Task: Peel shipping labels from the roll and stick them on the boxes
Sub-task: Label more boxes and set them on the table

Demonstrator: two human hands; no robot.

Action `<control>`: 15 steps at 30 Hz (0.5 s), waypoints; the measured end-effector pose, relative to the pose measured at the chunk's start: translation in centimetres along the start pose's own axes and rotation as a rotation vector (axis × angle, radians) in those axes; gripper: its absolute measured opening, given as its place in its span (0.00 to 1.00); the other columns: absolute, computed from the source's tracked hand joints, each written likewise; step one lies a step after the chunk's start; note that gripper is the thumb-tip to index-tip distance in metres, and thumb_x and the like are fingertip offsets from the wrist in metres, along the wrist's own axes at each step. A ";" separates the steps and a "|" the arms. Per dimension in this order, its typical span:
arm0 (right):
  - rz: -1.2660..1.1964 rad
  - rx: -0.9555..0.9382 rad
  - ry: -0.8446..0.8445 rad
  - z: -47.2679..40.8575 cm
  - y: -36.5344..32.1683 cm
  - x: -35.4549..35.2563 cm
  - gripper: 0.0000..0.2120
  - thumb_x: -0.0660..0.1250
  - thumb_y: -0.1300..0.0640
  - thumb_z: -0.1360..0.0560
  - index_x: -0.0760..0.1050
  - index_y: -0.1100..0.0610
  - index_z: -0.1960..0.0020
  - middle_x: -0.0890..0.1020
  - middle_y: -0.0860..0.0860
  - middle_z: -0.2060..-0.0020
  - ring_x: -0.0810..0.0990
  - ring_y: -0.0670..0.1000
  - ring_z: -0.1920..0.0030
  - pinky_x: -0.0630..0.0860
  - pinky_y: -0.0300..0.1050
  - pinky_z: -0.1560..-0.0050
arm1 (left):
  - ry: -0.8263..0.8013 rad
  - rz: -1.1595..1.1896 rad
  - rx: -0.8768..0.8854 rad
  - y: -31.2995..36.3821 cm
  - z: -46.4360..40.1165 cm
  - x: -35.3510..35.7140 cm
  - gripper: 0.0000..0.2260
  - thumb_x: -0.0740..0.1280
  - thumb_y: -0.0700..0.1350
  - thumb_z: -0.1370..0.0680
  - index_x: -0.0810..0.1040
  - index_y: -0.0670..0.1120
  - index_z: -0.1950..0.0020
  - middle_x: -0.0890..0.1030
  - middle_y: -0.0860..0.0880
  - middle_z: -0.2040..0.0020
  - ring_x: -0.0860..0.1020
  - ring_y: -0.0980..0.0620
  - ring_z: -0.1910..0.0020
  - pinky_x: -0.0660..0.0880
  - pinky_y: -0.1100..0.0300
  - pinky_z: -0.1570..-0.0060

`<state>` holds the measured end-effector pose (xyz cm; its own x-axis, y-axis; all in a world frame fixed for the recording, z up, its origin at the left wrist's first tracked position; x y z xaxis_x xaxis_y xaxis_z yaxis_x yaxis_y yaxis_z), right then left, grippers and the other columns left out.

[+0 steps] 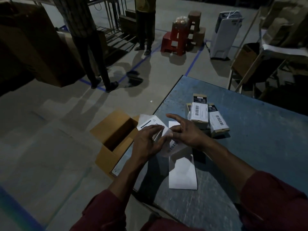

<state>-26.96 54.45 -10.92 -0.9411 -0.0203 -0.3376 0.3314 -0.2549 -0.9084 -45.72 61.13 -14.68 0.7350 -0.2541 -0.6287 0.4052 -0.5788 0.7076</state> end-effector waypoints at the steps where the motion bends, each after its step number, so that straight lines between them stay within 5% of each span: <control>1: 0.027 -0.007 -0.003 0.0 -0.1 0.0 0.36 0.72 0.60 0.20 0.59 0.42 0.19 0.87 0.50 0.46 0.87 0.41 0.50 0.82 0.36 0.54 | 0.001 0.022 0.001 0.1 -0.1 0.0 0.16 0.77 0.53 0.23 0.87 0.46 0.39 0.87 0.48 0.41 0.85 0.52 0.44 0.82 0.55 0.46; 5: 0.085 -0.013 -0.036 -0.2 -0.4 0.1 0.41 0.70 0.63 0.19 0.51 0.40 0.17 0.86 0.39 0.51 0.85 0.40 0.47 0.81 0.35 0.50 | 0.022 0.116 -0.082 0.0 0.0 0.4 0.13 0.73 0.57 0.21 0.88 0.51 0.42 0.88 0.55 0.45 0.84 0.61 0.48 0.81 0.62 0.52; 10: 0.146 -0.025 -0.010 -0.4 -0.1 0.6 0.43 0.69 0.62 0.19 0.47 0.39 0.16 0.85 0.32 0.54 0.85 0.47 0.44 0.81 0.41 0.47 | 0.016 0.074 -0.005 0.3 0.0 0.4 0.11 0.69 0.53 0.17 0.88 0.50 0.43 0.88 0.52 0.47 0.85 0.58 0.53 0.82 0.60 0.58; 12: 0.150 -0.028 0.008 -0.4 -0.1 0.7 0.43 0.70 0.61 0.19 0.48 0.39 0.17 0.86 0.34 0.52 0.85 0.49 0.44 0.82 0.47 0.45 | -0.017 0.155 -0.111 0.1 -0.1 0.3 0.12 0.69 0.56 0.18 0.88 0.51 0.42 0.88 0.52 0.46 0.86 0.57 0.53 0.83 0.56 0.59; 15: 0.158 -0.027 0.026 -0.4 -0.2 0.9 0.42 0.70 0.59 0.19 0.49 0.37 0.17 0.85 0.42 0.41 0.84 0.38 0.46 0.79 0.36 0.48 | -0.095 0.296 -0.224 -0.2 -0.4 0.1 0.11 0.69 0.55 0.17 0.88 0.52 0.42 0.88 0.51 0.46 0.86 0.56 0.53 0.83 0.58 0.59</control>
<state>-27.83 54.91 -11.14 -0.8752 -0.0331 -0.4827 0.4771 -0.2245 -0.8497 -45.47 61.55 -14.76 0.7887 -0.4612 -0.4064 0.2994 -0.2892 0.9092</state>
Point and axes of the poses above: each hand's wrist, its own z-axis away from the middle knuckle, its own x-axis out of the palm, y = z × x, the point moved 1 cm from there along -z, towards the middle knuckle
